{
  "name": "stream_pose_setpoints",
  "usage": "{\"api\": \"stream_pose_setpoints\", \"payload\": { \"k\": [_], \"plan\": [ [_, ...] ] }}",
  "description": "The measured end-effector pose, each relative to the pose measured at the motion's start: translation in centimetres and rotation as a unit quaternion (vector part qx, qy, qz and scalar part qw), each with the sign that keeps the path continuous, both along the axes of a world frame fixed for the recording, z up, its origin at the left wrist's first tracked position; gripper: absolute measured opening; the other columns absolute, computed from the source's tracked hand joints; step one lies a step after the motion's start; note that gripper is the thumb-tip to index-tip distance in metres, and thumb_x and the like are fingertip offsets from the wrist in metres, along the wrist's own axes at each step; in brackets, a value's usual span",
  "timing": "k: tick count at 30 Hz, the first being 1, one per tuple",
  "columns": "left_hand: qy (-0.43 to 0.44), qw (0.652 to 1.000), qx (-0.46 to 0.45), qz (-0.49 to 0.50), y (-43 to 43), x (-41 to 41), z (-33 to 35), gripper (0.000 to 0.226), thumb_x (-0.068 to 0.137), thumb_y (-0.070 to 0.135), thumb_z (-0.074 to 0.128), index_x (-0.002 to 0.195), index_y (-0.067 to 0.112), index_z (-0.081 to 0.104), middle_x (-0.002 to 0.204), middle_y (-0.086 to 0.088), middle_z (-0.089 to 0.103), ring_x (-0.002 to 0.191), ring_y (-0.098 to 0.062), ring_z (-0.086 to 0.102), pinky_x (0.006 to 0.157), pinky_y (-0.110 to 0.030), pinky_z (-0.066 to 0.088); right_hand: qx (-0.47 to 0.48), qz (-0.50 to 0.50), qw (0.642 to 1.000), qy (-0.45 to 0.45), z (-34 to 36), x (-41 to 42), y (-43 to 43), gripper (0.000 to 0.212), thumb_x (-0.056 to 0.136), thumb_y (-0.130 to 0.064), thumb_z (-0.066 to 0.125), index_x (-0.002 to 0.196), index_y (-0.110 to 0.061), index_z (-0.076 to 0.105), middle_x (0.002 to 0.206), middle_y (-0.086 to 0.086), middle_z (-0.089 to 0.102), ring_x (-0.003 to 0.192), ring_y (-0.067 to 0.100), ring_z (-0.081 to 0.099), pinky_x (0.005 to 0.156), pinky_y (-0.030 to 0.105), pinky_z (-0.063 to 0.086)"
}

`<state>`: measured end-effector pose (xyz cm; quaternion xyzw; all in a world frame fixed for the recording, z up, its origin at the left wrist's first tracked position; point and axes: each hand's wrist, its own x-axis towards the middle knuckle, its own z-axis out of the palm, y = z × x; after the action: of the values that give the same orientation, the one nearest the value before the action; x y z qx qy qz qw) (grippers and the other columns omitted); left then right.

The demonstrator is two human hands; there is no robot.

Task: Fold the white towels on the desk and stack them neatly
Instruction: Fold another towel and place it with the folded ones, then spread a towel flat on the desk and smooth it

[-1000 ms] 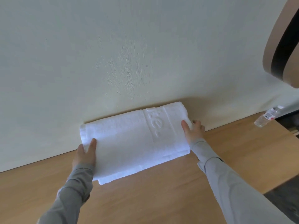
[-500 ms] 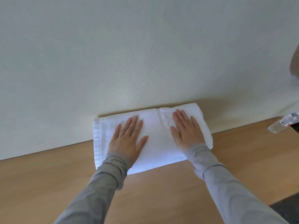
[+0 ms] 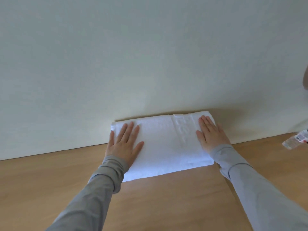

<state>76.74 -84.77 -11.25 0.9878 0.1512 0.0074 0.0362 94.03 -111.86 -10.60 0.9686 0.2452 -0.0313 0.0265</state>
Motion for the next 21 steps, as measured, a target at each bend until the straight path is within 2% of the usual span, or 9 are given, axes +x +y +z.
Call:
{"api": "stream_pose_setpoints", "payload": {
  "k": [2, 4, 6, 10, 14, 21],
  "plan": [
    [0.011, 1.000, 0.003, -0.008, 0.2, -0.5, 1.0, 0.059, 0.096, 0.050, 0.013, 0.148, 0.031, -0.006, 0.156, 0.012, -0.014, 0.143, -0.008, -0.012, 0.116, -0.040, -0.008, 0.032, 0.009, 0.999, -0.013, 1.4, -1.3, 1.1, 0.053, 0.101, -0.032, 0.017, 0.149, -0.011, 0.009, 0.158, 0.003, 0.005, 0.146, 0.015, 0.001, 0.119, 0.032, -0.001],
    [0.010, 1.000, 0.004, -0.006, 0.6, -1.4, 2.8, 0.054, 0.097, 0.048, 0.017, 0.148, 0.029, 0.013, 0.158, 0.010, 0.002, 0.144, -0.009, 0.004, 0.117, -0.038, -0.004, 0.102, 0.029, 0.994, -0.005, 3.1, -3.4, 3.2, 0.050, 0.101, -0.028, 0.023, 0.147, -0.010, 0.020, 0.156, 0.005, 0.017, 0.144, 0.018, 0.012, 0.119, 0.030, 0.004],
    [0.006, 1.000, 0.003, 0.005, 1.3, -2.5, 4.4, 0.052, 0.098, 0.047, 0.020, 0.146, 0.028, 0.023, 0.156, 0.009, 0.014, 0.141, -0.011, 0.018, 0.118, -0.037, 0.004, 0.157, 0.046, 0.987, 0.009, 4.7, -5.5, 5.5, 0.048, 0.100, -0.027, 0.029, 0.146, -0.010, 0.025, 0.153, 0.006, 0.025, 0.142, 0.020, 0.019, 0.117, 0.029, 0.012],
    [-0.009, 0.998, 0.001, 0.057, 4.6, -6.8, 8.3, 0.049, 0.098, 0.045, 0.026, 0.143, 0.028, 0.029, 0.152, 0.010, 0.026, 0.137, -0.011, 0.027, 0.116, -0.033, 0.012, 0.198, 0.108, 0.974, -0.018, 8.6, -10.2, 11.4, 0.049, 0.099, -0.027, 0.036, 0.143, -0.008, 0.030, 0.146, 0.008, 0.038, 0.135, 0.021, 0.032, 0.110, 0.027, 0.021],
    [-0.035, 0.994, 0.006, 0.102, 8.9, -12.9, 11.7, 0.047, 0.098, 0.043, 0.028, 0.143, 0.028, 0.030, 0.148, 0.011, 0.033, 0.134, -0.011, 0.033, 0.113, -0.031, 0.017, 0.212, 0.182, 0.959, -0.052, 11.8, -15.3, 17.2, 0.047, 0.098, -0.029, 0.038, 0.140, -0.008, 0.035, 0.141, 0.004, 0.042, 0.131, 0.018, 0.034, 0.109, 0.025, 0.022],
    [-0.060, 0.978, 0.016, 0.201, 18.3, -30.0, 15.1, 0.046, 0.098, 0.044, 0.029, 0.141, 0.028, 0.034, 0.143, 0.012, 0.041, 0.128, -0.011, 0.040, 0.106, -0.028, 0.029, 0.229, 0.297, 0.923, -0.084, 15.0, -28.3, 29.8, 0.045, 0.097, -0.030, 0.037, 0.138, -0.012, 0.036, 0.139, -0.001, 0.043, 0.130, 0.017, 0.034, 0.108, 0.025, 0.023]
  ]
}}
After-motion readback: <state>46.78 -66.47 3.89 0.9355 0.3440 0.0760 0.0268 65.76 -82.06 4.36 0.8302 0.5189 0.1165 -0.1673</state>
